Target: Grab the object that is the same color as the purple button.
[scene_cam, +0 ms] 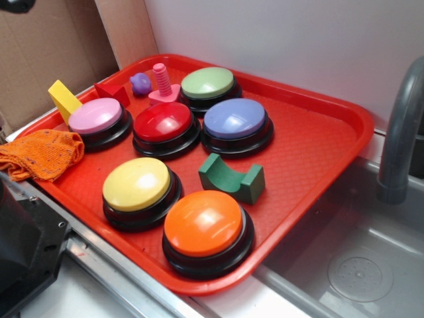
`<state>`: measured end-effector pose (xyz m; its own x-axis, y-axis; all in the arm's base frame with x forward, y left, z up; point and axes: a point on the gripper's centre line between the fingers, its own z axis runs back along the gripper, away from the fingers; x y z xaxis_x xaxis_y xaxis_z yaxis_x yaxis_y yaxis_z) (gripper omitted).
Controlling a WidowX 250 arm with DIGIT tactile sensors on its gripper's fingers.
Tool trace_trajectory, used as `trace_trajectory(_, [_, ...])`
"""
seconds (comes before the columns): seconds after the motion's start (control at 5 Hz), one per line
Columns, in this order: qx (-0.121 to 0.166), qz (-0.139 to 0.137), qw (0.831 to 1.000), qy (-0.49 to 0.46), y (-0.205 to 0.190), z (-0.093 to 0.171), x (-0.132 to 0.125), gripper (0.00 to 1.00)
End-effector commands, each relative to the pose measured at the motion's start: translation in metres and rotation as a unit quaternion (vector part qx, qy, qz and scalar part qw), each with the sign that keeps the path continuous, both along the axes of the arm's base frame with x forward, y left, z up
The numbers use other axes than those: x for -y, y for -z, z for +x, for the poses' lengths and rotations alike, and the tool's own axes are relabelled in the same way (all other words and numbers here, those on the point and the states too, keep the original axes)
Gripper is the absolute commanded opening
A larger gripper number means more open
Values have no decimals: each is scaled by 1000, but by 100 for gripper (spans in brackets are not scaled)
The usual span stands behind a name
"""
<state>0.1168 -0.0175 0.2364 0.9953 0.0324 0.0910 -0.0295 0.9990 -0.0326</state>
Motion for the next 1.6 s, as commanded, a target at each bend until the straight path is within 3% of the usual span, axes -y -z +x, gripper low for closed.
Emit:
trace_trajectory(0.0, [0,0,1000,0,0,0,0,100])
trace_trajectory(0.4, [21,5,995,-99,20,39,-37,100])
trace_trajectory(0.6, [48,5,985,-168,31,63,-73,100])
trace_trajectory(1.0, [57,22,954,-293,64,103,-133,100])
trace_trajectory(1.4, [73,25,945,-317,101,145,-165,100])
